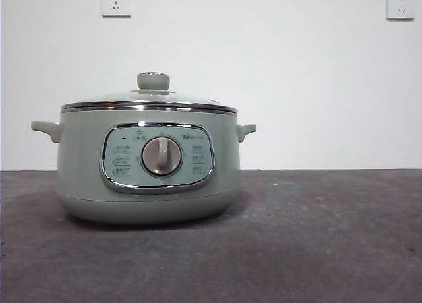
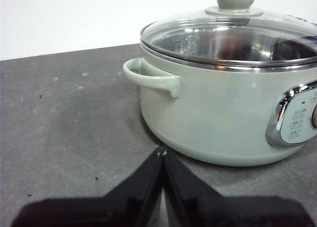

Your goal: Pick up the egg,open the lid,put the egg in the pot,close the lid

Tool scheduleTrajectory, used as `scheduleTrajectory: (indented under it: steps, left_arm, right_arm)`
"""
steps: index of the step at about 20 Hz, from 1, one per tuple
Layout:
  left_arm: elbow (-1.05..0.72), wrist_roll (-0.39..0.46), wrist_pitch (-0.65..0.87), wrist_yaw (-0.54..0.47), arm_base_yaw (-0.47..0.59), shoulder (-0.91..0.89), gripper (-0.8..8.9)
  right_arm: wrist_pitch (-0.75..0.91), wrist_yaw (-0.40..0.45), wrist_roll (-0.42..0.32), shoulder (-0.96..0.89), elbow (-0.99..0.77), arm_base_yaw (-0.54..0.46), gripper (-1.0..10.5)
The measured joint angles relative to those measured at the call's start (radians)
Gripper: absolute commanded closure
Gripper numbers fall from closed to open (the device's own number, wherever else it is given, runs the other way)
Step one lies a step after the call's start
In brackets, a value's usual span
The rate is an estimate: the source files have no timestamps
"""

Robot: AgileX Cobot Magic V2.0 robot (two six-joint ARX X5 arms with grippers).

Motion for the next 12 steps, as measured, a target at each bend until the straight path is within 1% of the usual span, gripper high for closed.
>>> scheduleTrajectory:
  steps: [1,3,4,6,8,9,11,12]
  left_arm:
    - [0.000,0.000,0.000,0.000,0.000,0.000,8.17]
    - [0.000,0.000,0.000,0.000,0.000,0.000,8.17]
    - [0.000,0.000,0.000,0.000,0.000,0.000,8.17]
    - [0.000,0.000,0.000,0.000,0.000,0.000,8.17]
    - [0.000,0.000,0.000,0.000,0.000,0.000,8.17]
    - [0.000,0.000,0.000,0.000,0.000,0.000,8.17]
    - [0.000,0.000,0.000,0.000,0.000,0.000,8.17]
    - [0.000,0.000,0.000,0.000,0.000,0.000,8.17]
  right_arm:
    - [-0.003,0.017,-0.021,0.000,0.000,-0.007,9.5]
    - [-0.011,0.018,-0.043,-0.005,0.000,-0.043,9.5]
    - [-0.010,0.019,-0.054,-0.012,0.000,-0.072,9.5]
    - [0.069,0.016,-0.068,-0.050,-0.008,-0.161,9.5]
    - [0.243,-0.019,-0.076,-0.120,-0.043,-0.280,9.5]
    - [0.358,-0.062,-0.081,-0.170,-0.084,-0.354,9.5]
    - [0.568,-0.135,-0.096,-0.266,-0.193,-0.483,9.5]
    - [0.648,-0.145,-0.101,-0.306,-0.253,-0.534,9.5]
